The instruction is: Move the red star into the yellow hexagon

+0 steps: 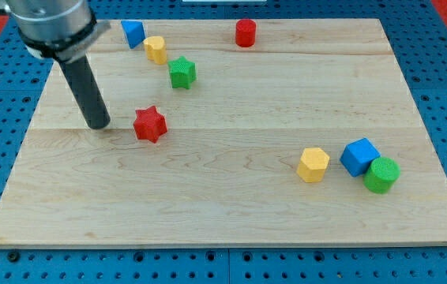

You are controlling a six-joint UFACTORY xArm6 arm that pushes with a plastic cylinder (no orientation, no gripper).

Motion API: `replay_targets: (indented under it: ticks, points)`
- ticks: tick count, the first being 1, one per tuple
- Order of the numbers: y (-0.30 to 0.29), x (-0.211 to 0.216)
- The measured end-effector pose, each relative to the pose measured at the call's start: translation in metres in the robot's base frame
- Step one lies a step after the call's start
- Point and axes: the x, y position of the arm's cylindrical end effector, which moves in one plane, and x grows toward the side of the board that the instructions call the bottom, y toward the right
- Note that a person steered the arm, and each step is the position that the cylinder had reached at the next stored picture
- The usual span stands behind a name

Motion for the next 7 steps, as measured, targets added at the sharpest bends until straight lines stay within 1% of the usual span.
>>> replay_targets:
  ticks: [1, 2, 3, 4, 5, 6, 7]
  points:
    - [0.074, 0.004]
    - [0.151, 0.035]
    - [0.208, 0.094]
    - [0.270, 0.099]
    - [0.265, 0.116]
    - [0.162, 0.131]
    - [0.082, 0.122]
